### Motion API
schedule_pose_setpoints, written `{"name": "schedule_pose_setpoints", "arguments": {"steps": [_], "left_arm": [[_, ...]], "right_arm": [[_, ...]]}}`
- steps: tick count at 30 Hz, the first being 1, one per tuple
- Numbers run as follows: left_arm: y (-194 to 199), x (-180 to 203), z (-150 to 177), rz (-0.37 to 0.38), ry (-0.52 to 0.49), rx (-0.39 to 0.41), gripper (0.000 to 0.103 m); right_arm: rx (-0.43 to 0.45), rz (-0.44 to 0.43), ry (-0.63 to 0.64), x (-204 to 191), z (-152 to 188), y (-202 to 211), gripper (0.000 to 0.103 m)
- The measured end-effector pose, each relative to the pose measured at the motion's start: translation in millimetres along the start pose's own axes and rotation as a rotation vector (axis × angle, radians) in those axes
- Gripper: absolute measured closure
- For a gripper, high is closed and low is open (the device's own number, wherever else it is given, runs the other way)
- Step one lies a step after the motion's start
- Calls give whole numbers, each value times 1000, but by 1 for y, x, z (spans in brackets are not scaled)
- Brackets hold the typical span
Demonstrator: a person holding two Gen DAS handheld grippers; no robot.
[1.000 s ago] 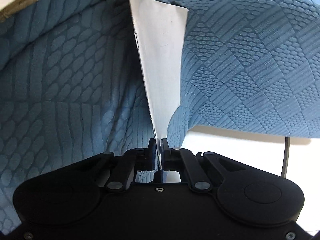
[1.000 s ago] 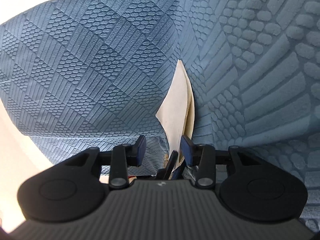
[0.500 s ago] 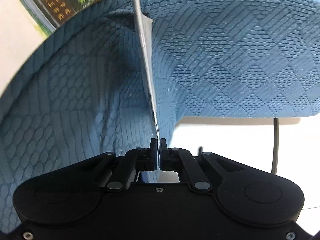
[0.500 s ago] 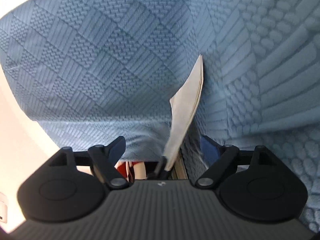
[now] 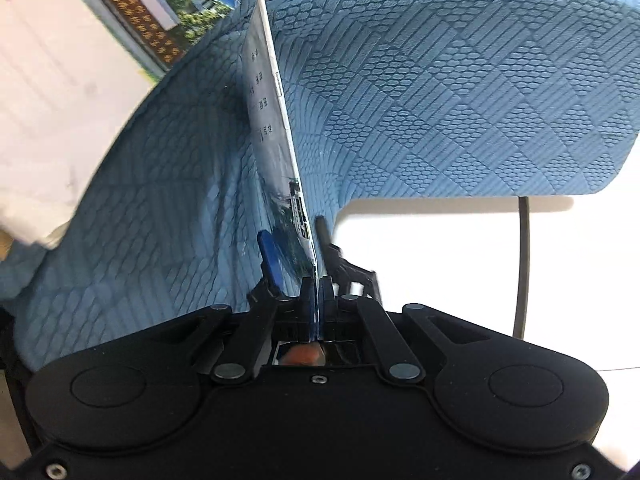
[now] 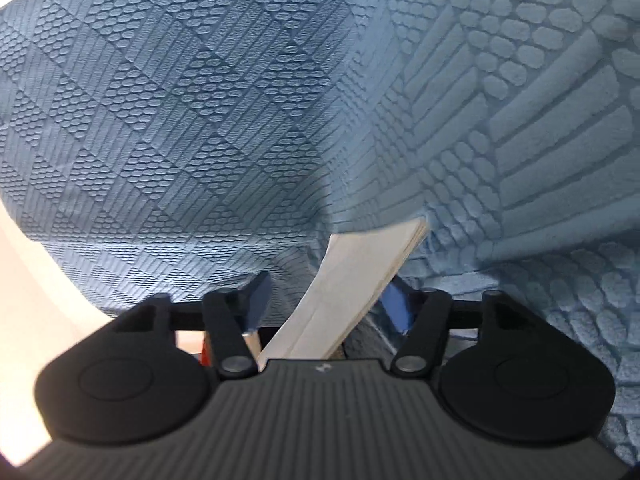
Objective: Organize objects
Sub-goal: 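Lift the white sheet upright off the seat in both grippers, then carry the upright white sheet in both grippers over the book stack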
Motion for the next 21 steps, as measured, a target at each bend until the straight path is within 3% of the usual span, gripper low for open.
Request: {"name": "schedule_pose_setpoints", "arguments": {"steps": [5, 9, 21], "left_arm": [[24, -2, 7, 7, -17, 0, 102], [41, -9, 4, 0, -30, 18, 102], [43, -29, -4, -38, -37, 8, 98]], "right_arm": [[8, 86, 31, 5, 1, -1, 67], [-35, 136, 87, 1, 8, -6, 88], [-123, 144, 309, -33, 46, -9, 95]]}}
Point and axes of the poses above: each gripper's, at about its wrist camera, not at the fingertips, and y roughly against the way its jaws point, x to its right, z to its underside, the point moved 5 cm from there along -y, roughly the way its jaws point, and after that the axes turned 9 degrees about y, right-handed, at the moved point
